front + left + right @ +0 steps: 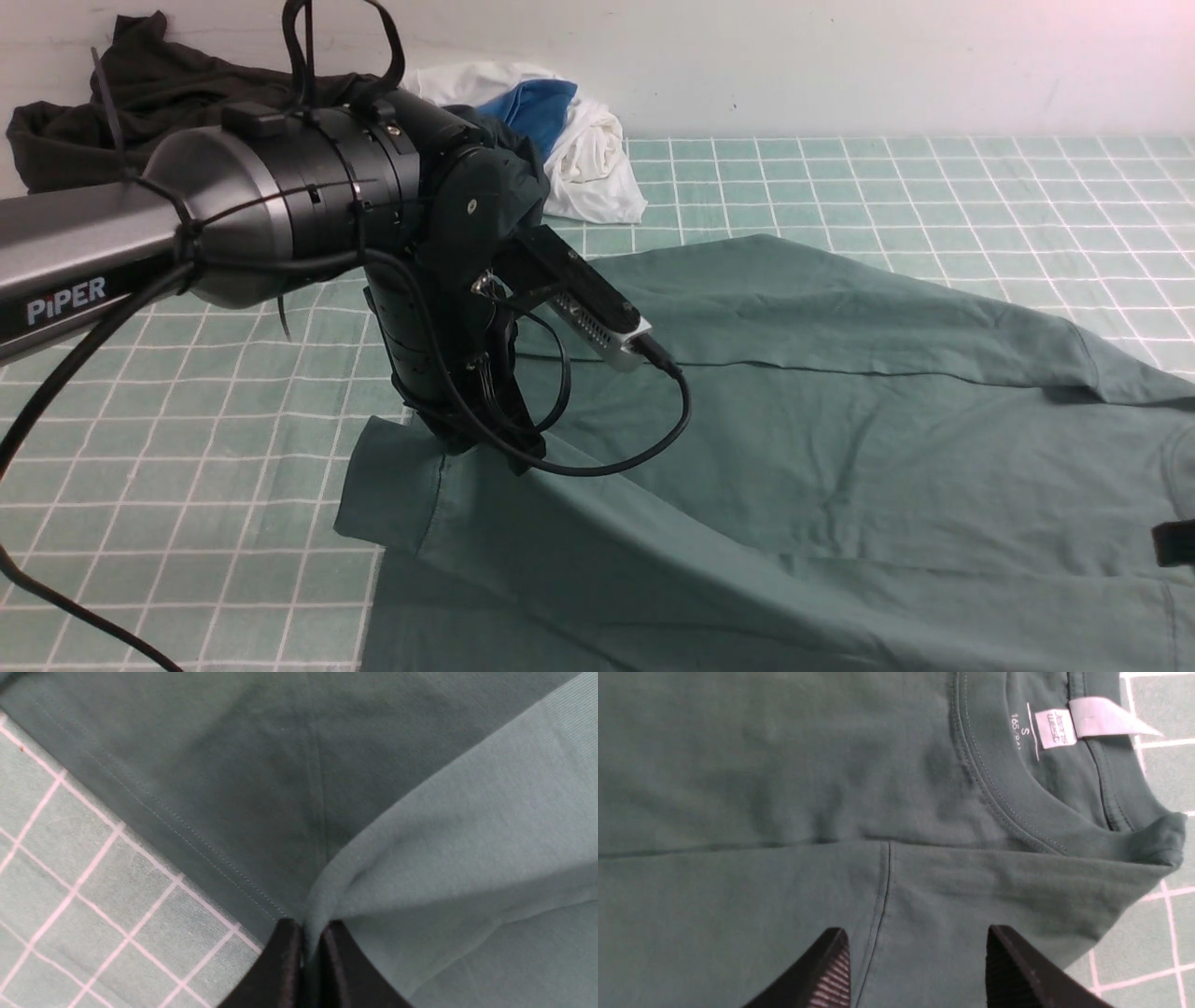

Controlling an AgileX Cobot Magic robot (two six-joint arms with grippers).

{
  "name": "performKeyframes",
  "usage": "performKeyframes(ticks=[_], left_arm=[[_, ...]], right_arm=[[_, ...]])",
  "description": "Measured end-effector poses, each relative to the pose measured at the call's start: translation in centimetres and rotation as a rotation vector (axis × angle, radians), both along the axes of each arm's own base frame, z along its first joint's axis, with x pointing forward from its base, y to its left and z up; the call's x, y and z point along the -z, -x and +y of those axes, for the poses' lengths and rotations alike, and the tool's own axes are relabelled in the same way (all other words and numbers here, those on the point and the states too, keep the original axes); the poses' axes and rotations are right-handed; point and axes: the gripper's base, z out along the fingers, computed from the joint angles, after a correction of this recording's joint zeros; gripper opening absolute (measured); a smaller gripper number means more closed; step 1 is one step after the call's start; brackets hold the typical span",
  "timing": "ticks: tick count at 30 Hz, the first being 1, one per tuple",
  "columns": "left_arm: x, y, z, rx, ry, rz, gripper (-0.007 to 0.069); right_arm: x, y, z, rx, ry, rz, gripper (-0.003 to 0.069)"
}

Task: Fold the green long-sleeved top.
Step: Use the left arm to drag and place the cuff at the centered position on the left edge of the fabric

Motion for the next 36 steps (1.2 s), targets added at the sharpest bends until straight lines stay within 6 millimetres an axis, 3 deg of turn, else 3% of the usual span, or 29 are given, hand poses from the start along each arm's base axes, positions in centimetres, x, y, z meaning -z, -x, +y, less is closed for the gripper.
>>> performKeyframes(ticks=[1, 7, 11, 15, 17, 18, 20, 21, 27, 36], left_arm=[[0.0, 0.0, 0.0, 0.0, 0.0, 0.0, 0.002], [0.1, 0.0, 0.0, 0.0, 0.0, 0.0, 0.002], [0.4, -0.1, -0.1, 0.0, -0.004, 0.007, 0.002], [0.9, -0.3, -0.2, 0.0, -0.011, 0.02, 0.002], [1.2, -0.4, -0.2, 0.0, -0.015, 0.026, 0.002], [1.2, -0.4, -0.2, 0.0, -0.015, 0.026, 0.002], [1.4, -0.4, -0.2, 0.0, -0.017, 0.03, 0.002], [1.4, -0.4, -0.2, 0.0, -0.018, 0.031, 0.002], [1.3, -0.5, -0.3, 0.0, -0.013, 0.026, 0.002], [-0.2, -1.9, -1.2, 0.008, 0.064, -0.088, 0.0034]], right_arm=[[1.4, -0.9, -0.4, 0.018, -0.011, 0.032, 0.0389], [5.8, -3.1, -0.6, 0.024, -0.044, 0.136, 0.0393], [6.8, -3.8, -0.5, 0.026, -0.052, 0.164, 0.0372], [7.0, -4.2, -0.5, 0.028, -0.057, 0.164, 0.0282], [7.0, -4.2, -0.5, 0.027, -0.059, 0.158, 0.0162], [7.0, -4.3, -0.5, 0.027, -0.059, 0.158, 0.0162], [7.1, -4.2, -0.6, 0.018, -0.047, 0.166, 0.0036], [7.1, -4.2, -0.6, 0.014, -0.041, 0.168, 0.002], [6.5, -3.8, -1.0, 0.017, 0.009, 0.188, -0.0003], [3.4, -2.6, -1.8, 0.068, 0.093, 0.12, -0.0005]])
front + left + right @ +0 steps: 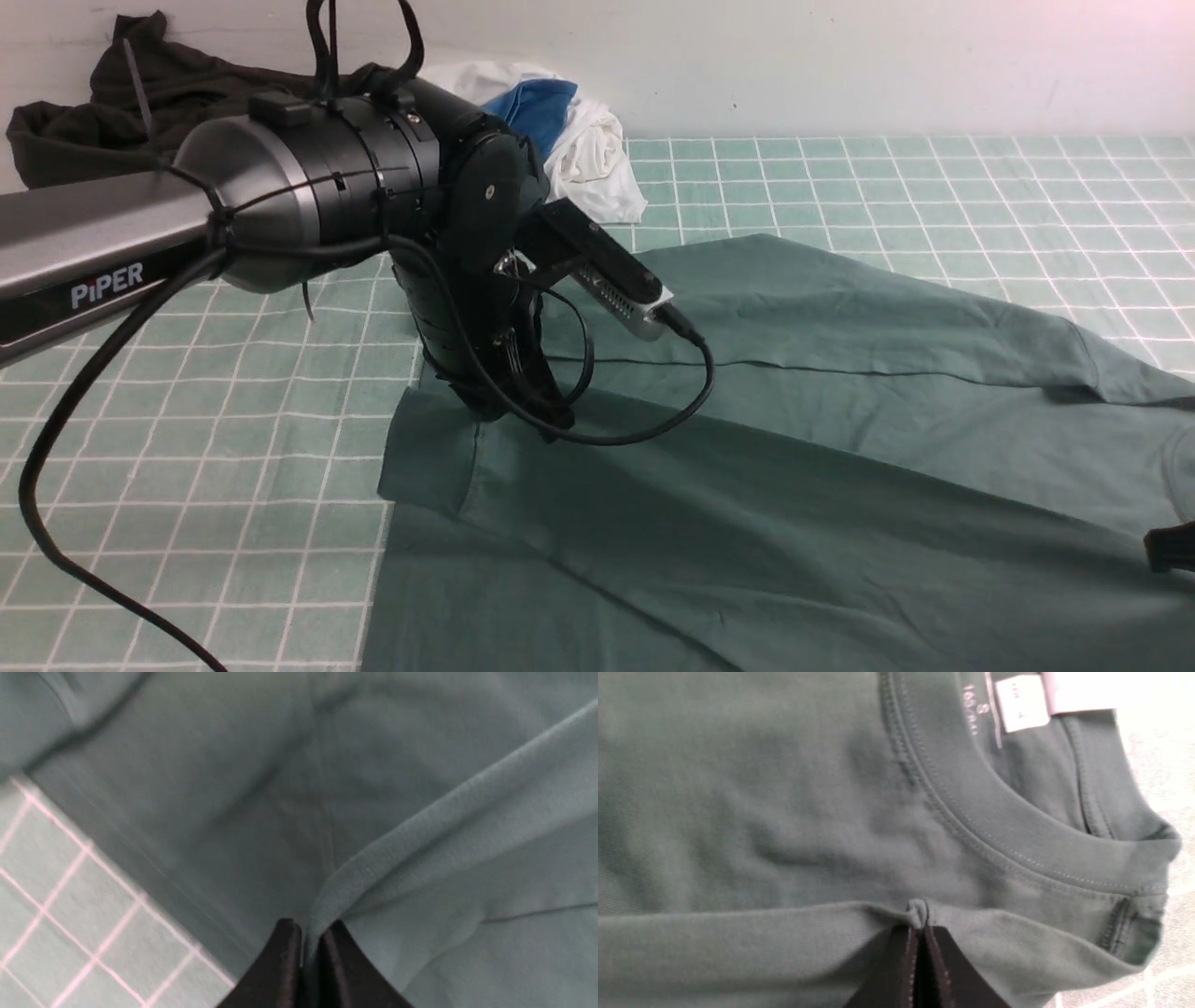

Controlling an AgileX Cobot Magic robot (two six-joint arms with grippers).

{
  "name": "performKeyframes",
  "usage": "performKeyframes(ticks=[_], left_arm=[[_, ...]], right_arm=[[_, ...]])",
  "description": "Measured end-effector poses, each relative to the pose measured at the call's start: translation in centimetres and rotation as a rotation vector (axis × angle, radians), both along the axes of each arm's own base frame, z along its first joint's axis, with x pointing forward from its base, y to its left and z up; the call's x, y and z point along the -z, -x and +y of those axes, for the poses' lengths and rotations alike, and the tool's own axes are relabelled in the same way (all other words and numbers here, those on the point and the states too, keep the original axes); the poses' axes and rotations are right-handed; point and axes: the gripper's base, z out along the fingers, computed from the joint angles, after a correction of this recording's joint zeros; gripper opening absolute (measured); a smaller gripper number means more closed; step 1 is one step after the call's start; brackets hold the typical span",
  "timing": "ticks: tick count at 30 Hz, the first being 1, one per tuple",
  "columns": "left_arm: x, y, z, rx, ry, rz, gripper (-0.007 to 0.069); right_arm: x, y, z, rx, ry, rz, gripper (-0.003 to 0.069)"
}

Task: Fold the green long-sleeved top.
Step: Use the left arm to drag and place the cuff at the centered position on the left edge of the fabric

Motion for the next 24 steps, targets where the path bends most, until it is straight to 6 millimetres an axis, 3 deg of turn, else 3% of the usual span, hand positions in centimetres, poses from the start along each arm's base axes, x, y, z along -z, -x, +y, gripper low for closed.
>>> performKeyframes(ticks=[3, 6, 8, 10, 13, 16, 17, 20, 21, 24], left_arm=[[0.5, -0.4, -0.2, 0.004, 0.005, -0.014, 0.0066], [1.6, -1.0, -0.4, 0.006, -0.009, -0.021, 0.0211], [1.7, -1.1, -0.4, -0.006, -0.011, -0.033, 0.0257], [1.0, -1.6, -0.1, -0.088, 0.001, -0.069, 0.0364], [-0.5, -3.0, 0.9, -0.227, 0.04, -0.128, 0.0467], [-1.4, -4.1, 2.4, -0.323, 0.077, -0.156, 0.0495], [-2.0, -5.0, 3.9, -0.385, 0.099, -0.173, 0.0505], [-1.8, -7.1, 6.9, -0.486, 0.14, -0.179, 0.0503], [-1.8, -7.1, 6.9, -0.486, 0.145, -0.179, 0.0503], [1.4, -9.9, 10.0, -0.616, 0.207, -0.115, 0.0478]], right_arm=[[0.0, 0.0, 0.0, 0.002, 0.001, -0.001, 0.0001], [0.0, 0.0, 0.0, -0.002, 0.004, -0.003, 0.0069], [0.0, 0.0, 0.0, -0.002, 0.004, -0.006, 0.0097], [-0.2, -0.1, 0.0, 0.011, -0.001, -0.009, 0.0177], [-1.3, -0.6, 0.0, 0.059, -0.017, -0.007, 0.0252], [-2.6, -1.0, 0.0, 0.064, -0.027, -0.023, 0.0275], [-3.6, -1.4, 0.2, 0.057, -0.048, -0.041, 0.0281], [-5.2, -1.9, 0.7, 0.036, -0.103, -0.087, 0.0283], [-5.2, -1.9, 0.8, 0.034, -0.107, -0.087, 0.0283], [-5.9, -2.3, 1.5, -0.04, -0.17, -0.092, 0.0283]])
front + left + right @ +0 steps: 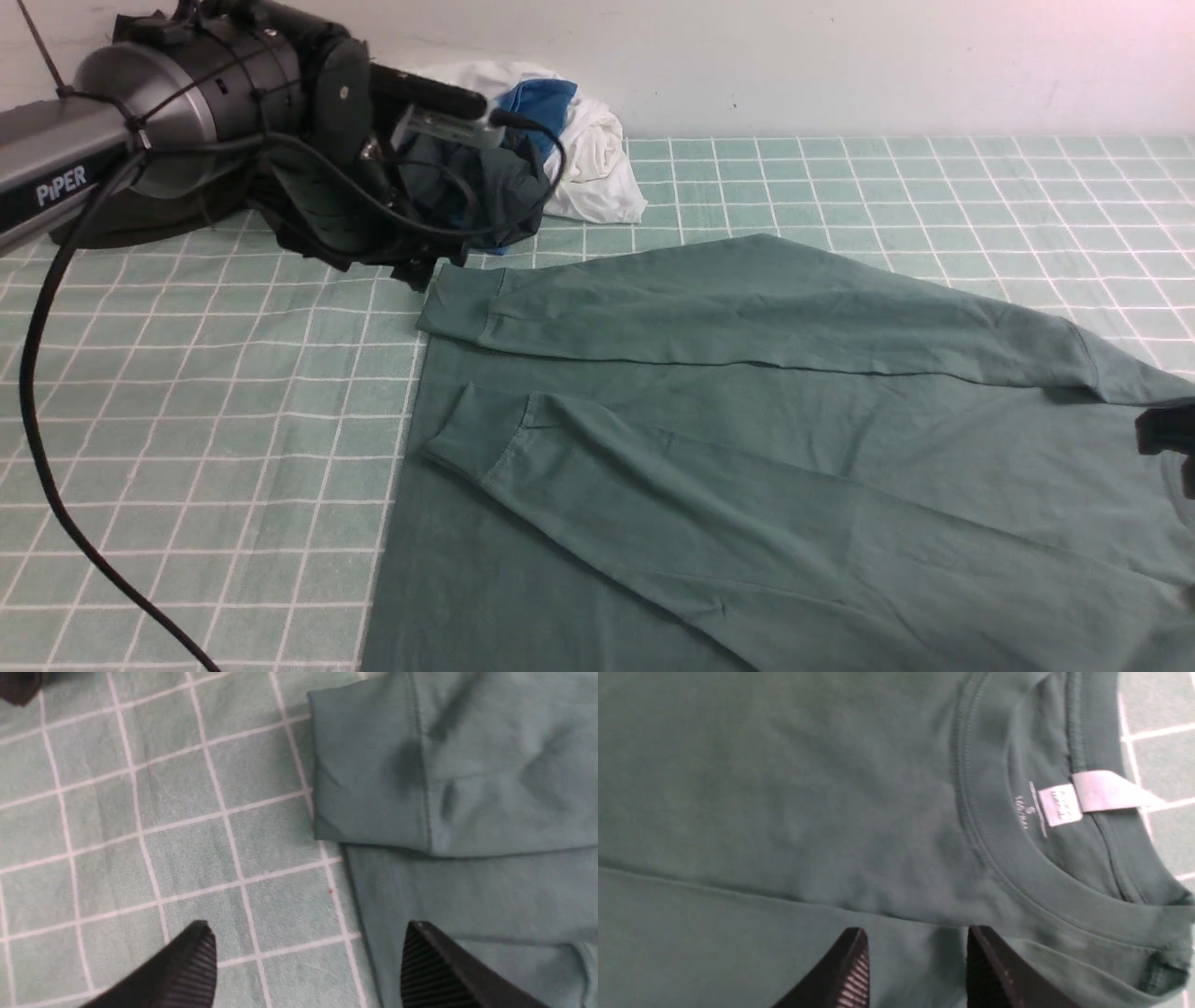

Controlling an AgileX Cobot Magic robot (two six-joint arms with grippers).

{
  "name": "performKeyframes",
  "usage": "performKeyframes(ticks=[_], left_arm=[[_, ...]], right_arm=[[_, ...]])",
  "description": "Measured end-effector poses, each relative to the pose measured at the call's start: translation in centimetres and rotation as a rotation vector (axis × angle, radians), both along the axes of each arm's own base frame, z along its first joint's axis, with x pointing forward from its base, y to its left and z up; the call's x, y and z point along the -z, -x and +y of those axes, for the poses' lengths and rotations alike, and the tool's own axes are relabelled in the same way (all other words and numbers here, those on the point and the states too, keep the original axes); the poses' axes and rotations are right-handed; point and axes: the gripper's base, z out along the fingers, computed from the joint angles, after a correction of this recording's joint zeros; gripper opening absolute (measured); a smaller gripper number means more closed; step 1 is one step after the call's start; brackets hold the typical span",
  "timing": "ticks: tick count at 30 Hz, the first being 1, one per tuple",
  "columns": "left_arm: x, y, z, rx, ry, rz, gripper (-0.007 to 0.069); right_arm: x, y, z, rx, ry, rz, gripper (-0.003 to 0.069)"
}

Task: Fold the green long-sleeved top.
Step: Use the left arm to drag and place the cuff at the centered position on the left edge of the fabric, then use the left arm to clamp the cuff farthest from it, then use the left arm to drag and drop the cuff onto the cuff closest to the left arm

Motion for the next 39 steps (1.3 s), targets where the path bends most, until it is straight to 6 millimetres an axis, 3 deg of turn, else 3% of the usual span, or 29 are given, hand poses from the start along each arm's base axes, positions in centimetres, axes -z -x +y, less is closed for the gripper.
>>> performKeyframes(ticks=[3, 4, 7, 10, 20, 25, 27, 29, 35, 39], left_arm=[[2.4, -1.2, 1.1, -0.052, 0.046, 0.043, 0.0461], [4.2, -2.0, 1.5, -0.082, 0.081, 0.073, 0.0449], [6.6, -3.0, 1.3, -0.104, 0.13, 0.113, 0.0435], [7.3, -3.6, 0.7, -0.102, 0.181, 0.111, 0.0429], [7.0, -5.0, 0.1, -0.108, 0.262, -0.01, 0.0422], [7.7, -4.8, 0.1, -0.09, 0.248, 0.031, 0.0262], [7.8, -4.7, 0.1, -0.091, 0.25, 0.049, 0.0123], [7.7, -4.6, 0.0, -0.073, 0.244, 0.051, 0.005], [6.1, -4.1, 0.0, -0.031, 0.228, 0.058, 0.0022], [3.1, -3.3, -0.1, 0.003, 0.231, 0.03, 0.002]], right_arm=[[0.1, 0.0, 0.4, -0.043, -0.025, 0.008, 0.0283], [0.1, 0.0, 0.6, -0.075, -0.041, 0.012, 0.0283], [0.1, 0.0, 0.8, -0.105, -0.054, 0.015, 0.0283], [0.1, 0.0, 0.8, -0.115, -0.055, 0.014, 0.0283], [0.1, -0.1, 0.9, -0.123, -0.054, 0.007, 0.0283], [0.1, -0.1, 0.9, -0.124, -0.053, 0.0, 0.0283], [0.0, -0.1, 0.9, -0.124, -0.053, -0.003, 0.0283], [0.0, -0.2, 0.9, -0.125, -0.053, -0.004, 0.0283], [0.0, -0.2, 0.9, -0.127, -0.052, -0.012, 0.0283], [0.0, -0.3, 0.9, -0.126, -0.056, -0.022, 0.0283]])
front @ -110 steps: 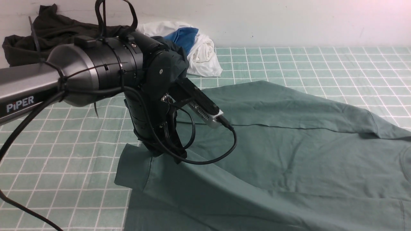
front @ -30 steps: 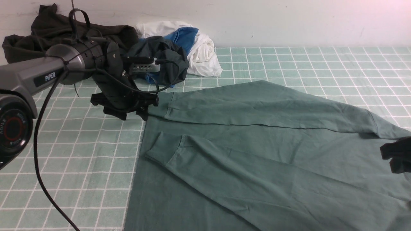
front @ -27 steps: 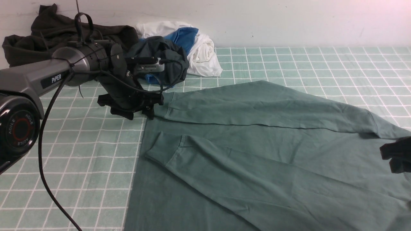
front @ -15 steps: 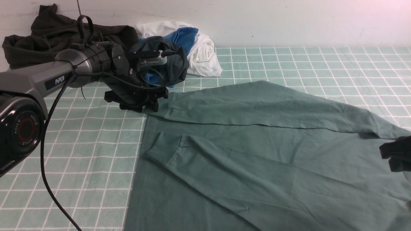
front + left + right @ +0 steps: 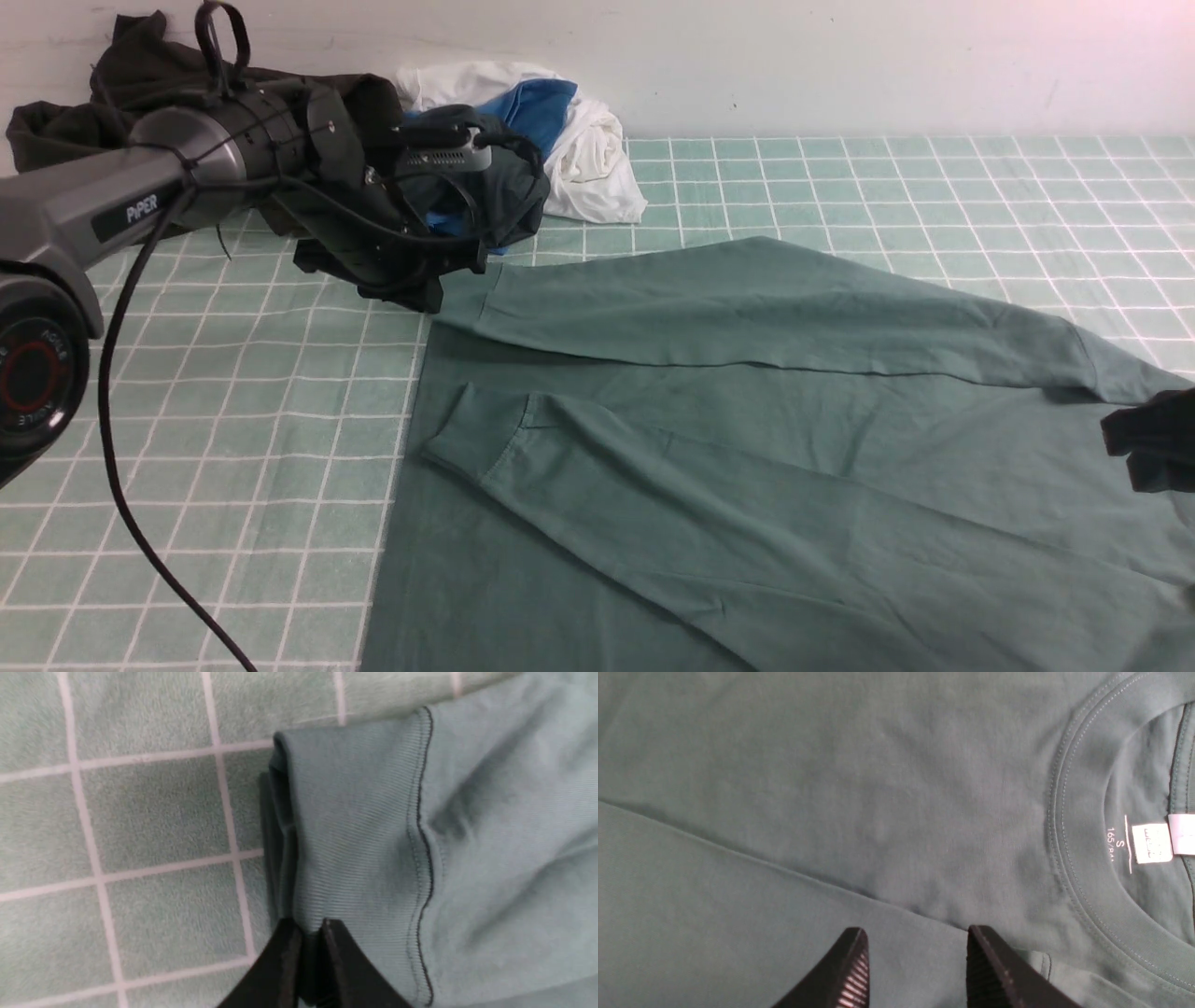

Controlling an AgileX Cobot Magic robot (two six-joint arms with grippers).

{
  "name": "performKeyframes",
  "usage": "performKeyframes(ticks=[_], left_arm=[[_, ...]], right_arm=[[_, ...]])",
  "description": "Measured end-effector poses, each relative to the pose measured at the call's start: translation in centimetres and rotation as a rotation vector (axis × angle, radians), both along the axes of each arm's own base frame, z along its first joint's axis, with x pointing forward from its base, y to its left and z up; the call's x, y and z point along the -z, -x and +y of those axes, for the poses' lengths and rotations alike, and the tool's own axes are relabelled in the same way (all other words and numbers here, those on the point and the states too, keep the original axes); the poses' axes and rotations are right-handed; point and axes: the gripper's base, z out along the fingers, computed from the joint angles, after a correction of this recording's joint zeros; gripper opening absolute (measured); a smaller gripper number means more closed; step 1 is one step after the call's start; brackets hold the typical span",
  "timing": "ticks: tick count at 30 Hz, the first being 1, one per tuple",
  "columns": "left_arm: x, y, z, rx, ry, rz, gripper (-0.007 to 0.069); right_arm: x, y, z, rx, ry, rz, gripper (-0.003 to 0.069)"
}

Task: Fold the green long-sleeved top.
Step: Use the left arm to drag and drop the cuff onto the cuff closest to the left arm

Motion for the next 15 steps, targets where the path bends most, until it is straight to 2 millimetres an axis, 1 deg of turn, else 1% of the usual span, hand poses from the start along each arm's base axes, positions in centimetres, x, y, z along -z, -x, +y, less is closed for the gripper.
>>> performKeyframes(ticks=[3, 7, 9, 11, 12, 15], left_arm=[[-2.4, 1.0, -0.7, 0.031, 0.002, -0.012, 0.002], [-5.6, 3.3, -2.9, 0.123, -0.004, 0.005, 0.002], [-6.7, 4.6, -3.9, 0.166, -0.008, 0.022, 0.002], [-7.5, 6.3, -4.3, 0.191, -0.006, 0.056, 0.002], [-7.6, 6.8, -4.3, 0.188, 0.0, 0.067, 0.002], [-7.7, 9.4, -3.7, 0.162, 0.019, 0.107, 0.002]], right_arm=[[0.0, -0.1, 0.0, 0.001, -0.002, -0.006, 0.0283], [0.0, -0.1, 0.0, -0.004, 0.0, -0.01, 0.0283], [0.0, -0.1, 0.0, -0.004, 0.0, -0.01, 0.0283], [0.0, -0.1, 0.0, -0.004, 0.0, -0.009, 0.0283], [0.0, -0.1, 0.0, -0.004, 0.0, -0.006, 0.0283], [0.0, 0.0, 0.0, -0.003, -0.001, 0.006, 0.0283]])
